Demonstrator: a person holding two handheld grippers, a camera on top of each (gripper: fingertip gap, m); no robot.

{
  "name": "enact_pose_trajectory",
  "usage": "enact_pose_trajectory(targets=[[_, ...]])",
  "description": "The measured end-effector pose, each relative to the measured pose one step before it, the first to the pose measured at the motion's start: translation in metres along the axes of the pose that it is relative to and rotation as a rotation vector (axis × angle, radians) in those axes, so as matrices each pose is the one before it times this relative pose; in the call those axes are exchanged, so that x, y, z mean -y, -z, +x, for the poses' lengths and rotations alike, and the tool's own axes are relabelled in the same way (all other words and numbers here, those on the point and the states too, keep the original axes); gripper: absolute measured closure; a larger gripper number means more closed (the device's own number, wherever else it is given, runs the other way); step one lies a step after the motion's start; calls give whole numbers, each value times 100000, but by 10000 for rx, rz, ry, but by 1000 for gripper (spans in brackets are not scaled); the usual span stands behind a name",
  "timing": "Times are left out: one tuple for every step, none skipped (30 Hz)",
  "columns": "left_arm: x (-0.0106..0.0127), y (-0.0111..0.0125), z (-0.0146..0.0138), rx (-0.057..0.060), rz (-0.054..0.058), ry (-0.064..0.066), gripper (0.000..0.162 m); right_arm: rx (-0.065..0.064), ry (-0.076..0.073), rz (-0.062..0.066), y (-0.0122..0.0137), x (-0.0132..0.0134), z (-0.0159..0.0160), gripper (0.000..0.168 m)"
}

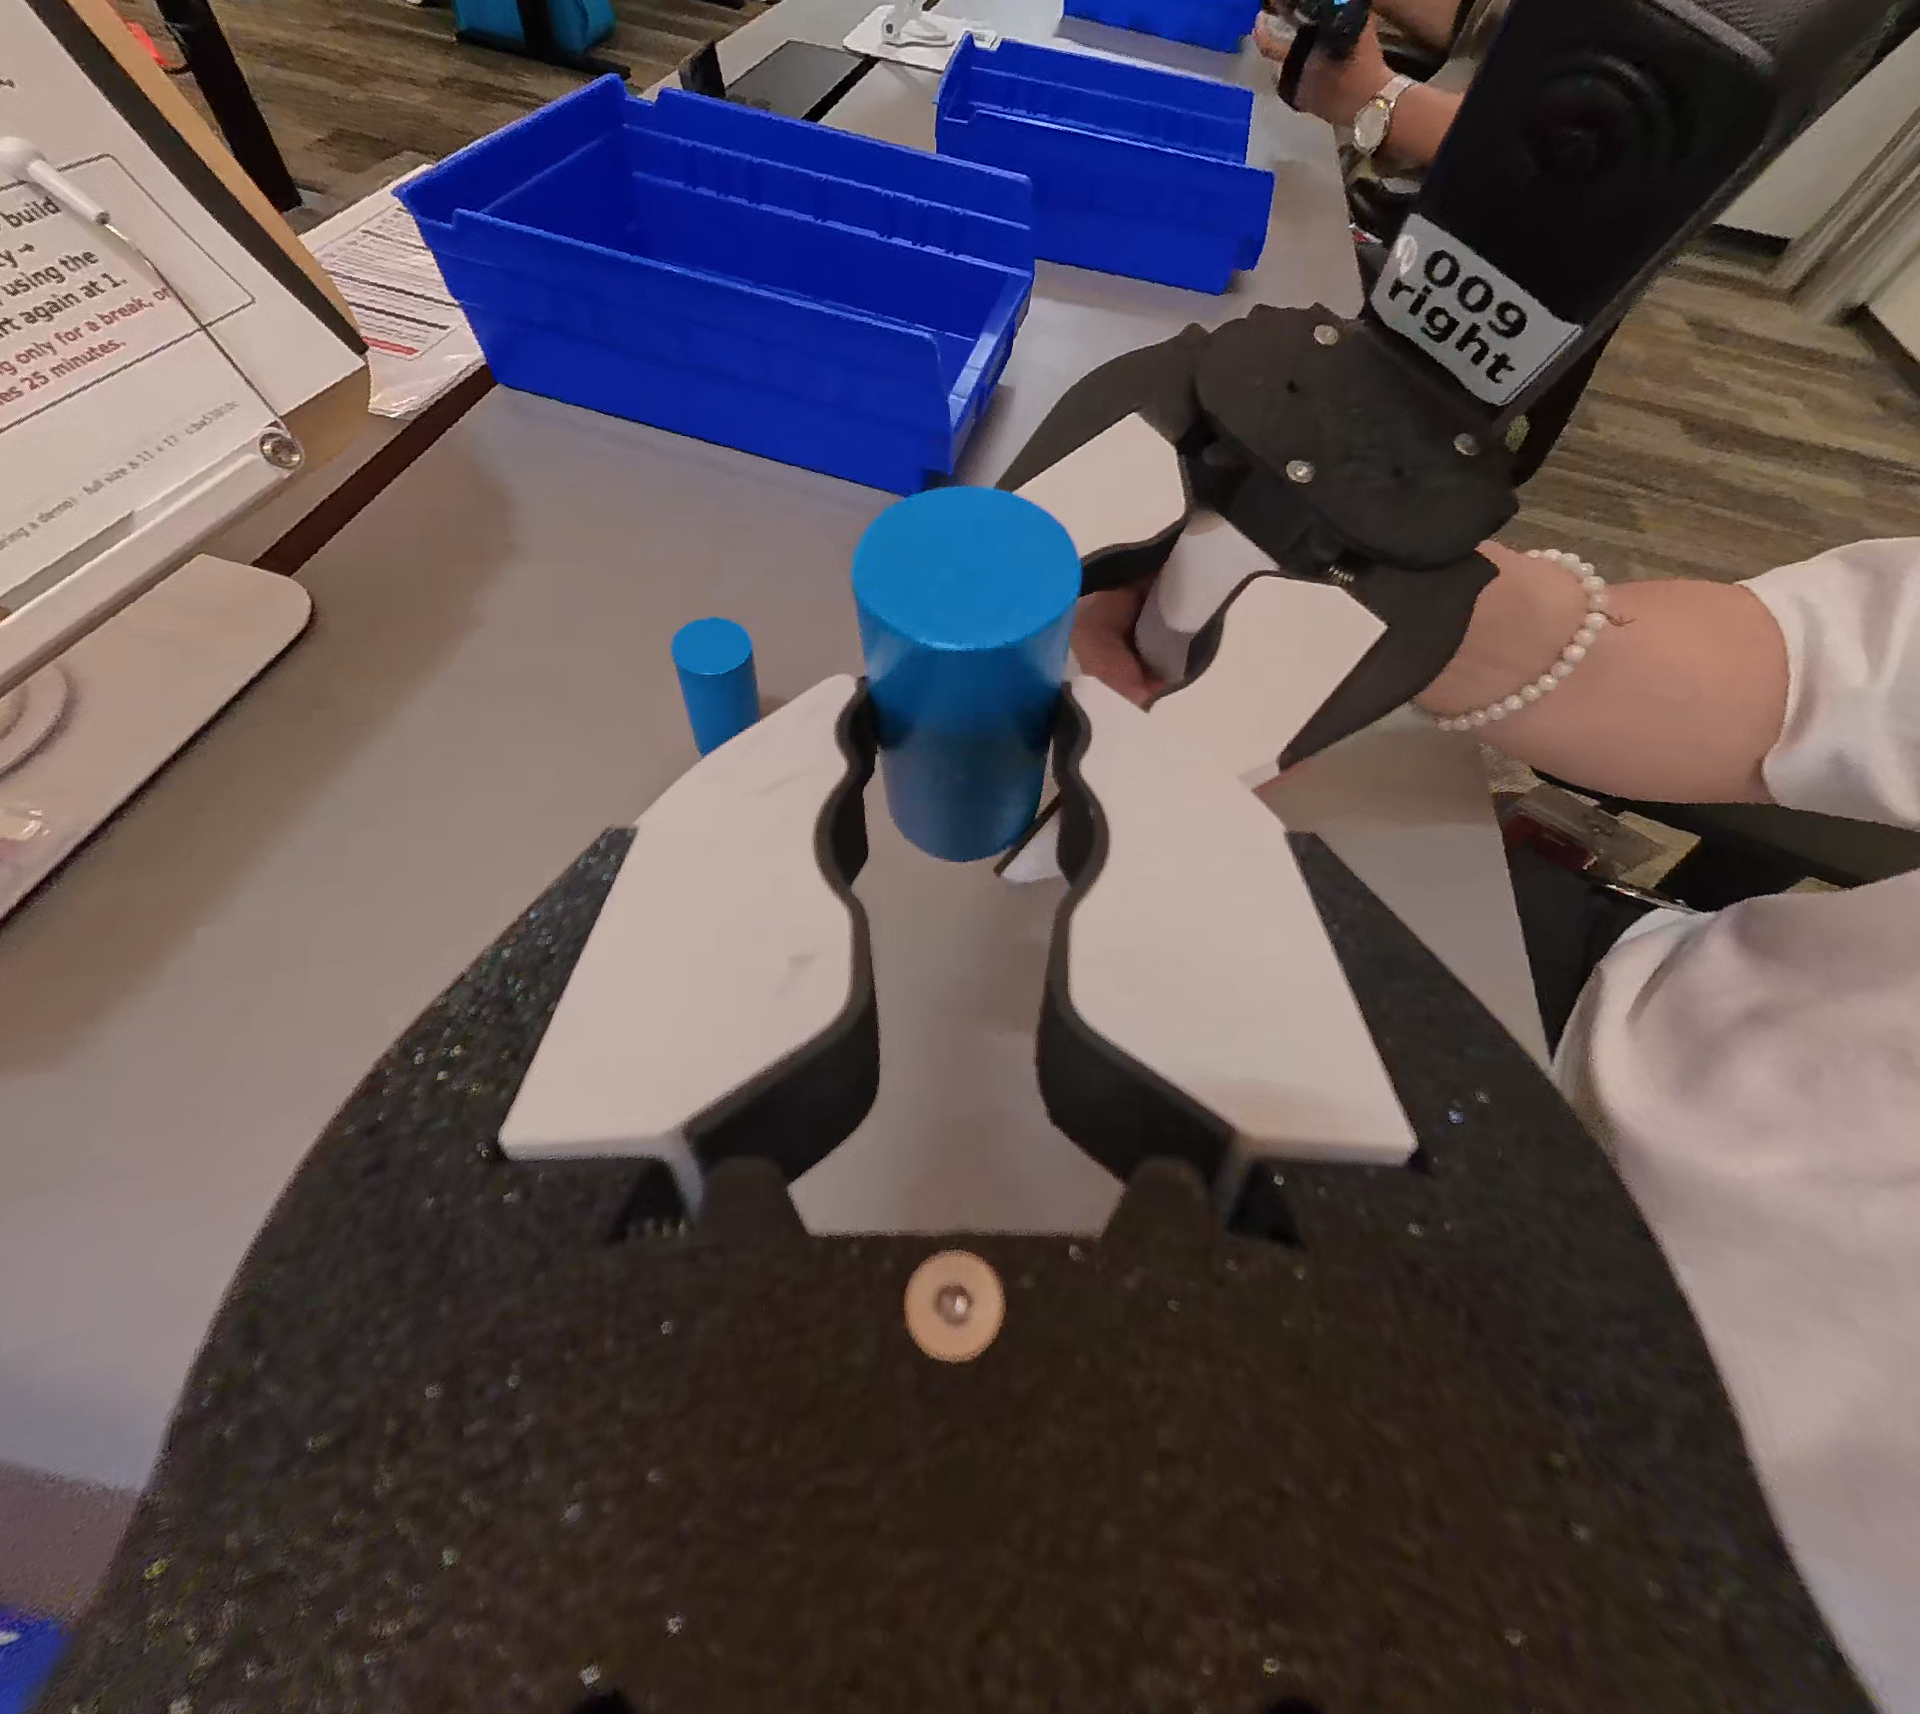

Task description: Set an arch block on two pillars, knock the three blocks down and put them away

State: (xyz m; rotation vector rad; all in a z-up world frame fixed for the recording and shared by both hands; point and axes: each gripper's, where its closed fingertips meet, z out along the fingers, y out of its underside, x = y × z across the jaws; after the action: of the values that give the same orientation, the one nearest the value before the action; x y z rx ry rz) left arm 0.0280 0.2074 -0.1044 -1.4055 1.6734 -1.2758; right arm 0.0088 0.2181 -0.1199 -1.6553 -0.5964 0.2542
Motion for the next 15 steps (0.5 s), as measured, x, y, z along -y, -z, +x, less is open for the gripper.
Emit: enact_pose_trajectory(targets=[[-55, 13, 15, 19, -18, -47, 130, -32, 25, 59, 2, -19, -30, 137], [-9, 34, 14, 22, -19, -36, 130, -57, -33, 46, 19, 7, 7, 137], [-5, 38, -13, 79, -36, -70, 129, -78, 12, 0, -1, -28, 33, 137], [59, 37, -45, 130, -19, -171, 125, -47, 87, -44, -5, -105, 25, 137], [139, 69, -62, 172, 0, -291, 114, -38, 67, -12, 14, -66, 32, 137], [129, 103, -141, 230, -64, -349, 109, -70, -15, 52, 49, 29, 93, 137], [22, 127, -128, 191, -179, -347, 109, 32, -46, 43, 60, 29, -13, 137], [-21, 122, 15, 59, -236, -297, 109, 44, -23, 14, 26, -10, -8, 137], [82, 95, 45, -3, -179, -196, 109, -98, 48, 88, 49, 67, 158, 137], [187, 102, -2, -20, -104, -69, 109, 18, 117, 41, 45, 8, -29, 137], [227, 101, -6, -74, -63, 37, 109, 171, 129, -58, 17, -108, -254, 137], [272, 115, 14, -138, -13, 101, 110, -45, 102, -44, 22, -105, -21, 137], [275, 126, 74, -179, 14, 146, 113, -76, 135, 17, 35, -54, 0, 137], [174, 93, 110, -203, -34, 174, 115, 104, 116, -14, 33, -78, -251, 137], [32, 59, 144, -204, -105, 133, 121, -27, 45, 14, 43, -6, -81, 137]])
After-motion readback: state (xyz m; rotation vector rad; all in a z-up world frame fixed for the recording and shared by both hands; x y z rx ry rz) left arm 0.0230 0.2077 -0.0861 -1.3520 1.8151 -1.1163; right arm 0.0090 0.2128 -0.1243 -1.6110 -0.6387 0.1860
